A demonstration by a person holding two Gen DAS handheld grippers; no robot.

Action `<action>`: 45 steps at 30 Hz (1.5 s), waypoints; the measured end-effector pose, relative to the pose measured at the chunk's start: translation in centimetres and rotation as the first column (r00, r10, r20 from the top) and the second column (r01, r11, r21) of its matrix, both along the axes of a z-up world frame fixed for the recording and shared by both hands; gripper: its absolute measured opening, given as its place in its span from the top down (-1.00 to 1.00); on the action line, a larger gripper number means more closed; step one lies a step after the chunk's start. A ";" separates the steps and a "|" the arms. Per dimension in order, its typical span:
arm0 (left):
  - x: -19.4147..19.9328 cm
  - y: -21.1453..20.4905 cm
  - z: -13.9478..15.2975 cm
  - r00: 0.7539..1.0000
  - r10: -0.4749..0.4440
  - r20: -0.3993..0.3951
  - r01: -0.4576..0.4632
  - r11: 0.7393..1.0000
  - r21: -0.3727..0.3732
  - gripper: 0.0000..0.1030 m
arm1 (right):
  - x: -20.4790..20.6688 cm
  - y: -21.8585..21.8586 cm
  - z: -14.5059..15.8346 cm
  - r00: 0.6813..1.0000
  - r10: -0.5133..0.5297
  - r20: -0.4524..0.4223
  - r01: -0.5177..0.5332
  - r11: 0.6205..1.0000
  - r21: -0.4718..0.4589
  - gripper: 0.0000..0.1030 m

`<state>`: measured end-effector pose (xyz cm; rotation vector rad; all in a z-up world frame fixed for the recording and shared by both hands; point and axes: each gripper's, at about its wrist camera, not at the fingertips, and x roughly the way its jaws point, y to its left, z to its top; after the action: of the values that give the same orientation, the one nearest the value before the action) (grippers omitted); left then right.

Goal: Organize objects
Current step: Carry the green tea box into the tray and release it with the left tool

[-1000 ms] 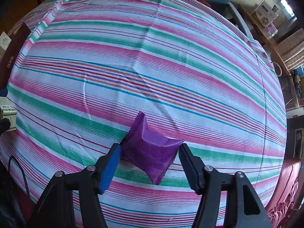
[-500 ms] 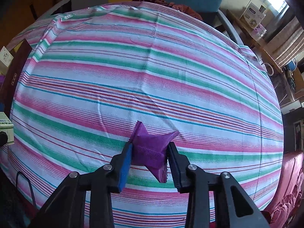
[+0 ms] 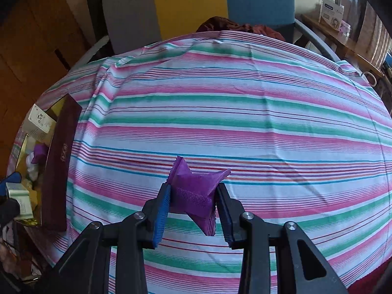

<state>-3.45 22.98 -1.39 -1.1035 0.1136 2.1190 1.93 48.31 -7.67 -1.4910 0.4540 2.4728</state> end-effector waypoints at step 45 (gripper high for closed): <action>-9.7 -6.7 -7.1 0.971 0.222 0.083 -0.202 0.959 -0.198 -0.53 | 0.0 -2.1 0.2 0.995 0.102 -0.024 -0.101 0.994 0.037 0.28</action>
<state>-13.12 16.31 -8.52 -1.3907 0.1550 2.2703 1.92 46.24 -7.46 -1.5053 0.3442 2.5657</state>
